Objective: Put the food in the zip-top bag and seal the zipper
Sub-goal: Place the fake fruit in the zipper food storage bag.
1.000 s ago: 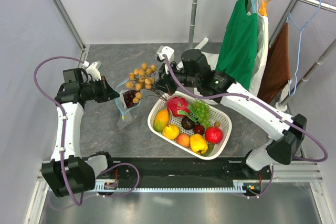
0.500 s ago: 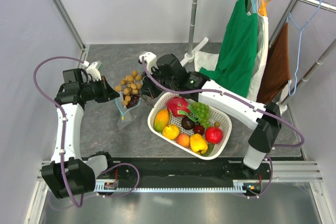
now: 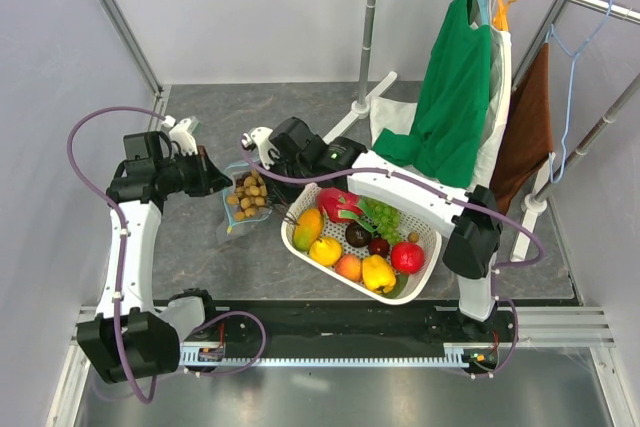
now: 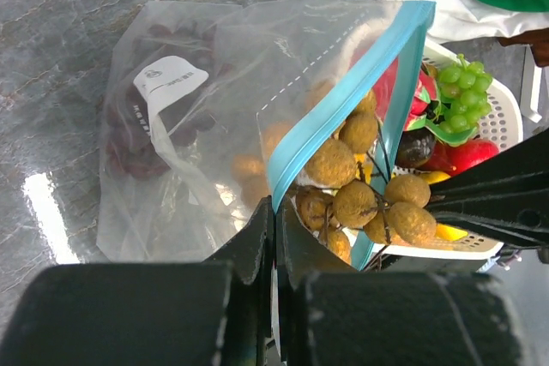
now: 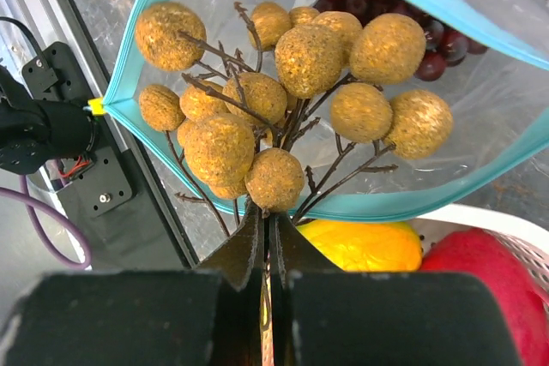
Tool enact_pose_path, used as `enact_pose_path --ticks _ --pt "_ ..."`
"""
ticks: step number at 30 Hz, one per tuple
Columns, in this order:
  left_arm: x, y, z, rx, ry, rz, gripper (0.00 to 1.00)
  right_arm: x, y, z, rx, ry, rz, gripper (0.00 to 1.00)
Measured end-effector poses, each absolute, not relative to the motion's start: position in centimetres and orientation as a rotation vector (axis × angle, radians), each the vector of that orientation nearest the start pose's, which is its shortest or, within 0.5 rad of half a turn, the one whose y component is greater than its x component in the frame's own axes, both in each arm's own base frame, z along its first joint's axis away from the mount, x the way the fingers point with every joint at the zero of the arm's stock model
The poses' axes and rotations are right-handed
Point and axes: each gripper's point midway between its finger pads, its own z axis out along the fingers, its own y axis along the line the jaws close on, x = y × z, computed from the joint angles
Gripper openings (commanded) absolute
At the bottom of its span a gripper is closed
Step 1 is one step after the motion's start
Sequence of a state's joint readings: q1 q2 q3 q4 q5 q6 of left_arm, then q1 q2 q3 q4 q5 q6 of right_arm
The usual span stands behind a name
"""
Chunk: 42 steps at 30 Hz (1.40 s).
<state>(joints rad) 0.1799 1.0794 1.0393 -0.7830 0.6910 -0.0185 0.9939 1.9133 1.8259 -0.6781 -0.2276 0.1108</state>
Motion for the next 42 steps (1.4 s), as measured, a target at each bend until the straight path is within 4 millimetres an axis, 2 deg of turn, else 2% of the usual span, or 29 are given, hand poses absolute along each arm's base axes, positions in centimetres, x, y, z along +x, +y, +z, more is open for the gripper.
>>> enact_pose_path --ticks 8,9,15,17,18,21,25,28,32,36,39,42 --pt "26.7 -7.2 21.6 0.123 2.265 -0.744 0.02 25.8 45.7 22.9 -1.067 2.154 0.792 0.0" --pt "26.7 -7.2 21.6 0.123 2.265 -0.744 0.02 25.9 45.9 23.0 -1.056 2.156 0.803 0.08" --pt "26.6 -7.2 21.6 0.126 2.266 -0.746 0.02 26.3 46.5 22.4 -0.999 2.216 0.858 0.16" --pt "26.6 -7.2 21.6 0.125 2.266 -0.746 0.02 26.1 46.6 22.2 -0.985 2.24 0.896 0.22" --pt "26.6 -7.2 21.6 0.125 2.267 -0.747 0.02 25.9 46.7 22.3 -0.978 2.249 0.921 0.33" --pt "26.8 -7.2 21.3 0.119 2.278 -0.755 0.02 25.2 47.3 23.1 -0.96 2.259 1.039 0.53" --pt "27.0 -7.6 20.4 0.064 2.325 -0.822 0.02 24.9 48.3 25.1 -0.903 2.246 1.23 0.63" --pt "27.3 -7.9 19.6 -0.002 2.366 -0.895 0.02 25.8 48.3 26.4 -0.847 2.228 1.328 0.73" --pt "27.5 -7.9 19.7 -0.067 2.378 -0.959 0.02 28.4 46.6 27.1 -0.759 2.216 1.353 0.83" --pt "27.8 -8.1 20.8 -0.079 2.353 -0.99 0.02 30.6 43.6 26.7 -0.687 2.227 1.295 0.86" --pt "27.8 -8.1 21.1 -0.087 2.346 -1.003 0.02 31.7 41.4 26.6 -0.646 2.222 1.231 0.84" --pt "27.8 -7.9 21.2 -0.106 2.344 -1.007 0.02 31.7 39.8 27.1 -0.619 2.209 1.192 0.74"
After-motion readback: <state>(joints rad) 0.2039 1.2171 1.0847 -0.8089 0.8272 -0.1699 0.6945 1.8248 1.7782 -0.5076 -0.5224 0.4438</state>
